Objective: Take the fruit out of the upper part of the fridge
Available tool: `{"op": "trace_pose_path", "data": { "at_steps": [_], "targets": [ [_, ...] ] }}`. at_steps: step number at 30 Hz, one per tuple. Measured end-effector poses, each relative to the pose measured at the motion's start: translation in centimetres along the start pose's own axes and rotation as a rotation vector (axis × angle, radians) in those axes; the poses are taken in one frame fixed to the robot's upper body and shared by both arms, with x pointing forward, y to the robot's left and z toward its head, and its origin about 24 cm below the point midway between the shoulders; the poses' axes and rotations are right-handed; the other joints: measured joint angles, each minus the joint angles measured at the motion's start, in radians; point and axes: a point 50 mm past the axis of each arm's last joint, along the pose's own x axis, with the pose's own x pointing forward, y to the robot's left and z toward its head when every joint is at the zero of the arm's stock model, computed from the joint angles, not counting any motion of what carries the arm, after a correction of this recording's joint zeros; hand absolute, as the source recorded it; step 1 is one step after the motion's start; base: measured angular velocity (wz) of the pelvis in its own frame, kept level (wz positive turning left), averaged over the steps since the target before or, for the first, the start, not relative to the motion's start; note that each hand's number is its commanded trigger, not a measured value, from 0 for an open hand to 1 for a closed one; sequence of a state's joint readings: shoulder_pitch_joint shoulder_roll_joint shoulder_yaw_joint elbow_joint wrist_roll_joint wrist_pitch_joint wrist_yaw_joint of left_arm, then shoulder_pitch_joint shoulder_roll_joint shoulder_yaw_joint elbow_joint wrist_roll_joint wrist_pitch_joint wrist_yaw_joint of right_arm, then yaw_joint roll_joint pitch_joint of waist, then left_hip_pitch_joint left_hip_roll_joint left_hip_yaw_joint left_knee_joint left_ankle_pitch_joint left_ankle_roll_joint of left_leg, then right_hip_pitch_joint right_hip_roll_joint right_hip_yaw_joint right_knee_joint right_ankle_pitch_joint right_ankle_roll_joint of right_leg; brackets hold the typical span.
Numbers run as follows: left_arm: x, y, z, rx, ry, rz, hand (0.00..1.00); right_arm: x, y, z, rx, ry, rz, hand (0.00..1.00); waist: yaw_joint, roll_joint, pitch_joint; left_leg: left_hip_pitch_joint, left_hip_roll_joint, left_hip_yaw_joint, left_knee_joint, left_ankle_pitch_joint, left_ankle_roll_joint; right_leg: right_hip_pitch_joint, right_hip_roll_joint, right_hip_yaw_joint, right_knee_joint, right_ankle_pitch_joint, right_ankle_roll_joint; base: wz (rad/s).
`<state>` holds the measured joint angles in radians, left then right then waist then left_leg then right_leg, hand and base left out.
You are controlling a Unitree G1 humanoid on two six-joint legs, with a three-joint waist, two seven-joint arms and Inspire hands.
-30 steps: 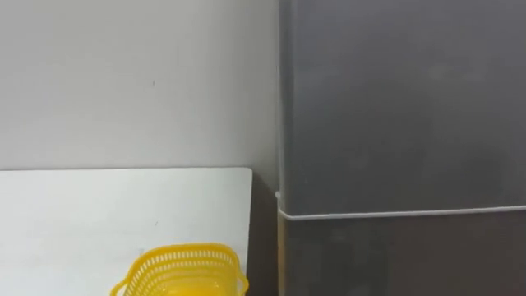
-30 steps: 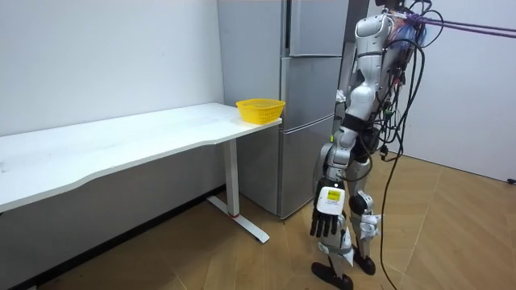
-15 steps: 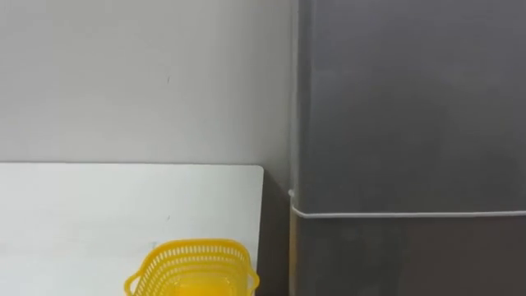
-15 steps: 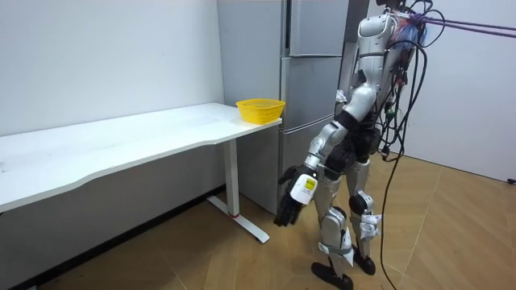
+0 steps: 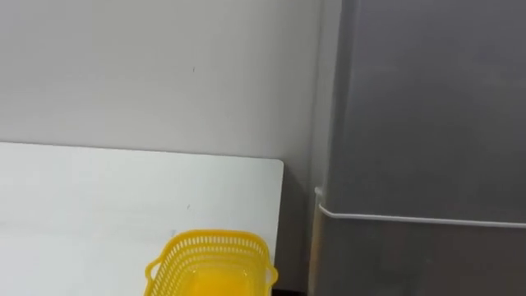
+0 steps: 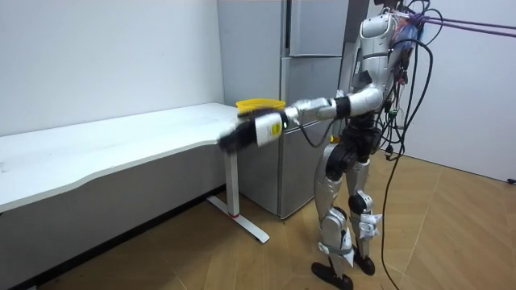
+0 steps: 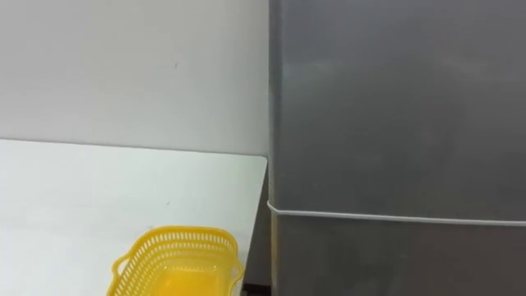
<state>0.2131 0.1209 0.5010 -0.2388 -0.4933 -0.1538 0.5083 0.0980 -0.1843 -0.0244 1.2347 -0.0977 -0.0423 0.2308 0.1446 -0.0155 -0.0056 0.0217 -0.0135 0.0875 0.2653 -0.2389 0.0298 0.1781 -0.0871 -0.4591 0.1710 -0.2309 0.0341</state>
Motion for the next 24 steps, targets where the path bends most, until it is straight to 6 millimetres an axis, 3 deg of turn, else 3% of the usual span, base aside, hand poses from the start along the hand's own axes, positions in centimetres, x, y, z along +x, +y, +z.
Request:
{"op": "trace_pose_path", "data": {
  "at_steps": [4,9,13,20,24],
  "targets": [
    [-0.1,-2.9,3.4,-0.026,-0.164,-0.184,0.0,0.0,-0.2,0.3,0.005,-0.009,0.016,0.0,-0.002,0.008,0.004,-0.014,0.0,-0.006,0.002,-0.001,0.002,-0.006,0.0,-0.006,0.0,0.001,0.002,0.08],
    [-0.8,-4.9,6.1,-0.062,-0.272,-0.368,0.0,0.0,-0.4,0.6,0.011,-0.012,0.02,0.0,-0.028,0.014,0.0062,-0.036,0.001,-0.011,0.009,0.002,0.002,-0.017,0.001,-0.009,-0.001,0.002,0.002,0.03],
    [-1.5,-7.7,7.6,-0.122,-0.347,-0.58,0.0,0.0,-0.4,0.7,0.029,-0.018,0.035,0.0,-0.038,0.016,0.0065,-0.035,0.0,-0.008,0.008,0.002,0.003,-0.017,0.0,-0.008,0.0,0.002,0.003,0.0],
    [-2.8,-11.2,6.9,-0.165,-0.26,-0.902,0.0,0.0,-0.7,0.9,0.035,-0.011,0.027,0.0,-0.066,0.025,0.0064,-0.035,0.001,0.0,0.004,0.002,0.004,-0.022,-0.002,-0.004,-0.001,0.004,0.005,-0.02],
    [-3.8,-12.7,6.4,-0.188,-0.197,-1.093,0.0,-0.1,-1.2,1.3,0.043,-0.026,0.002,0.0,-0.091,0.048,0.0026,-0.031,0.002,0.018,0.003,0.002,0.004,-0.022,-0.003,0.007,-0.002,0.004,0.006,-0.05]
  ]
}}
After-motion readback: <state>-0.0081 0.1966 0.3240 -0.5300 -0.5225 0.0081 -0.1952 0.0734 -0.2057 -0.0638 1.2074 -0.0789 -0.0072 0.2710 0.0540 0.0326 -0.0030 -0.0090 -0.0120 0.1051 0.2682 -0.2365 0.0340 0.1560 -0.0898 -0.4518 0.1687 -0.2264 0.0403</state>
